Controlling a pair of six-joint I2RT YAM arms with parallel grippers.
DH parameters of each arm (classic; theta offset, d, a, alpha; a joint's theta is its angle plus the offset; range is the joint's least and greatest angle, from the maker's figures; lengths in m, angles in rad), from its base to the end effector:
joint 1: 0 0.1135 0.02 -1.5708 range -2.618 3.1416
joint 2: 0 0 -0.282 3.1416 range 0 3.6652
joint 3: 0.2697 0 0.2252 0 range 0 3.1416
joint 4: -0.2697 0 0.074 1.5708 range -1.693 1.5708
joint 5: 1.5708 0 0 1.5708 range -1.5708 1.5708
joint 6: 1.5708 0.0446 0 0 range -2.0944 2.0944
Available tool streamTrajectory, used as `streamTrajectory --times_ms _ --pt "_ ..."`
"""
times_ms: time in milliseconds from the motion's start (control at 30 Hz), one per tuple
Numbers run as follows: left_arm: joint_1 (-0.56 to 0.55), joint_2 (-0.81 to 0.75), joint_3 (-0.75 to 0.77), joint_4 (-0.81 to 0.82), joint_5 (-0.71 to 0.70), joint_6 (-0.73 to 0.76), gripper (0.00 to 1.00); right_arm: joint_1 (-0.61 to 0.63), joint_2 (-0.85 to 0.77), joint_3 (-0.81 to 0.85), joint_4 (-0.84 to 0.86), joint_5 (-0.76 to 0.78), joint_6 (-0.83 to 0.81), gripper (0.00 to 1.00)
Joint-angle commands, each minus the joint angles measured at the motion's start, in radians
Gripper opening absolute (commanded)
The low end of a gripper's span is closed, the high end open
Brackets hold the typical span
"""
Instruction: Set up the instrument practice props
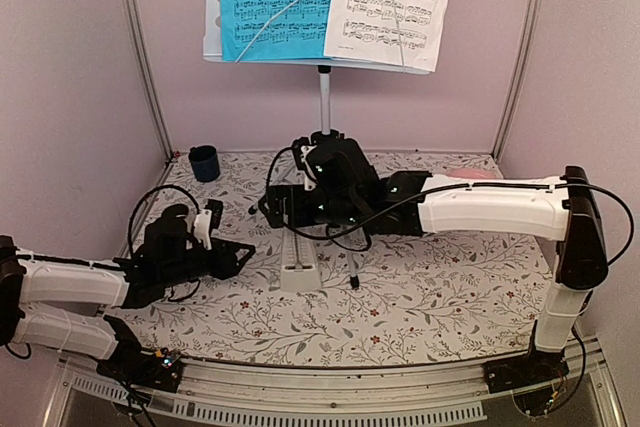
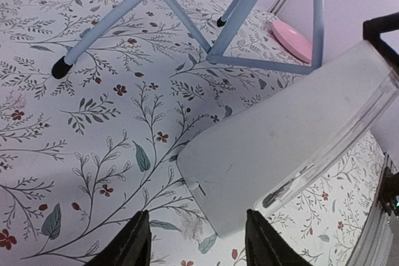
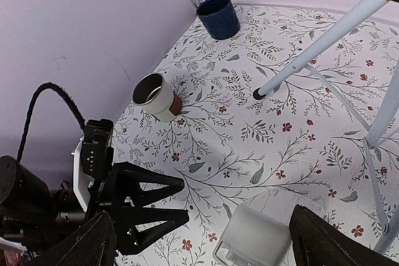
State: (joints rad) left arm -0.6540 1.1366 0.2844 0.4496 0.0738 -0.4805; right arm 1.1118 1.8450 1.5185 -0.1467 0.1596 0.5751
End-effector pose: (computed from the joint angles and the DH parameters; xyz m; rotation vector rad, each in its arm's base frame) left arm 0.1555 -0.1233 0.1990 0.2289 2.0507 -0.7969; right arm 0.1952 0.3790 0.3184 -0.4697 2.1057 0.8696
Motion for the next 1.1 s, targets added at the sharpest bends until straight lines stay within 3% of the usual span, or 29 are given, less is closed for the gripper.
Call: streamTrajectory --times_ms 0,367,600,800,1067 --pt "0.032 -0.031 -0.002 -0.017 -0.040 -0.006 0.54 0.025 0.106 0.104 -0.196 0.189 0.116 1.00" --pt "0.047 -0.063 -0.019 0.005 -0.056 0.011 0.57 0.065 0.215 0.139 -0.249 0.355 0.221 0.88" --pt "0.047 -0.046 -0.028 0.003 -0.055 0.031 0.60 0.065 0.250 0.155 -0.255 0.404 0.220 0.71" --pt "0.047 -0.046 -0.051 0.029 -0.005 0.083 0.62 0.066 0.176 0.078 -0.183 0.364 0.096 0.59" --pt "0.043 -0.024 -0.130 0.142 0.191 0.193 0.64 0.051 0.046 -0.086 -0.006 0.231 -0.120 0.44"
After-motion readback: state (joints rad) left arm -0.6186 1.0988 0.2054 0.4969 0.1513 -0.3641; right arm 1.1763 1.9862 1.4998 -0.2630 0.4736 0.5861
